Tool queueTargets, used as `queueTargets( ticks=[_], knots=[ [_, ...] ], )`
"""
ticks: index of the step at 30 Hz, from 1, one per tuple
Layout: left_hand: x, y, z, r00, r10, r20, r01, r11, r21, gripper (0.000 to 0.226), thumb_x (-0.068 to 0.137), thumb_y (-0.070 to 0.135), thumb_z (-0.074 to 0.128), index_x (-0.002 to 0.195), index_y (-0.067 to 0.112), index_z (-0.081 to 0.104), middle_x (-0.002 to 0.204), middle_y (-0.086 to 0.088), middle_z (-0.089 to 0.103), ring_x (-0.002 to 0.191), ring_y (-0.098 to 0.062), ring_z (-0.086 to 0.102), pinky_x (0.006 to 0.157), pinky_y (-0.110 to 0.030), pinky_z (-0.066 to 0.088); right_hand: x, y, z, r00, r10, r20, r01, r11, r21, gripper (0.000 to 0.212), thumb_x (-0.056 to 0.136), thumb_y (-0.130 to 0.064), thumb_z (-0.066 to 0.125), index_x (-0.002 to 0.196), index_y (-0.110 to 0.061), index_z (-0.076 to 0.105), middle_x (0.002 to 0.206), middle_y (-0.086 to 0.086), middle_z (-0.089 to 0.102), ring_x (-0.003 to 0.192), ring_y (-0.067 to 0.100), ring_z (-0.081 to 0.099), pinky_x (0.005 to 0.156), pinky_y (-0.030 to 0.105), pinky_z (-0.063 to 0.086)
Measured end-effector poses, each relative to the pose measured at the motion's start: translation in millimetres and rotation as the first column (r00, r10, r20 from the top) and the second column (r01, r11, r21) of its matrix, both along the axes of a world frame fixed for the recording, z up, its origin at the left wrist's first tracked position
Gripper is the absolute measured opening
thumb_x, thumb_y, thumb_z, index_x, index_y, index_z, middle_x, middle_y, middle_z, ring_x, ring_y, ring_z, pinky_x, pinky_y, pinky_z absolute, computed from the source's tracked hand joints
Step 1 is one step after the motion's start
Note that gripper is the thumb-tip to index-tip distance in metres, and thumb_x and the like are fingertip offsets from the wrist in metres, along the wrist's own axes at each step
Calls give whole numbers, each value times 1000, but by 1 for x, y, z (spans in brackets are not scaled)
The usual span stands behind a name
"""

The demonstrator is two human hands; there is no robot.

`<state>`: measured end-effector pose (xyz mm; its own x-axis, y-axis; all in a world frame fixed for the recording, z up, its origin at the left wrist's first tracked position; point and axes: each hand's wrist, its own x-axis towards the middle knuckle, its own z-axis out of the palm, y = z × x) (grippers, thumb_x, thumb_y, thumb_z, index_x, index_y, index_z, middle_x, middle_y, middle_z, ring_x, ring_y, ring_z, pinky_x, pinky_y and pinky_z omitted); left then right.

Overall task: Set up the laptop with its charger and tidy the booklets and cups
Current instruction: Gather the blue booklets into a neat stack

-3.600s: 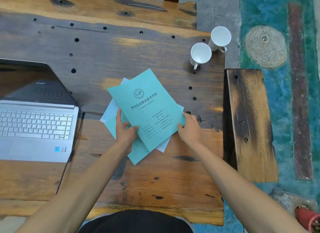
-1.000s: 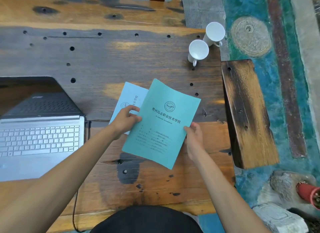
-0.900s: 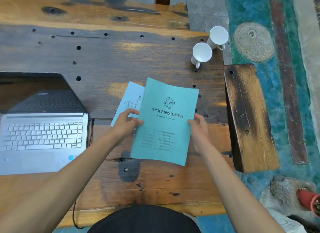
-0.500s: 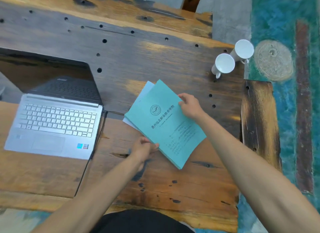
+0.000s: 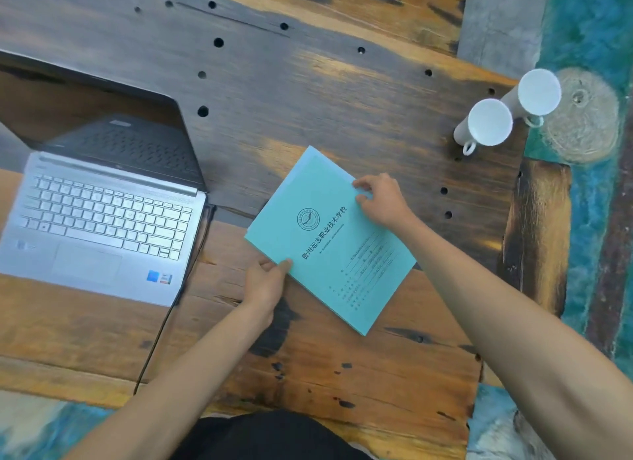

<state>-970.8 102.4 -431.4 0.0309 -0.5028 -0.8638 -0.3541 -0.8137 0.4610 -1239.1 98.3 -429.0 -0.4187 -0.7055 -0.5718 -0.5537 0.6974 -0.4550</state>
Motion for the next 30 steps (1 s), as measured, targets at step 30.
queueTargets(
  ticks=[30],
  knots=[
    [13,-27,59,810,-238,-536,149,968,-205,63,82,-12,70,137,9,49,133,-14,65,126,-33,60,105,-50,48,-35,11,50,848,13,530,2,1000,-28,81,83,-18,84,151,-29,42,143,-16,55,125,-11,54,97,16,47]
  ],
)
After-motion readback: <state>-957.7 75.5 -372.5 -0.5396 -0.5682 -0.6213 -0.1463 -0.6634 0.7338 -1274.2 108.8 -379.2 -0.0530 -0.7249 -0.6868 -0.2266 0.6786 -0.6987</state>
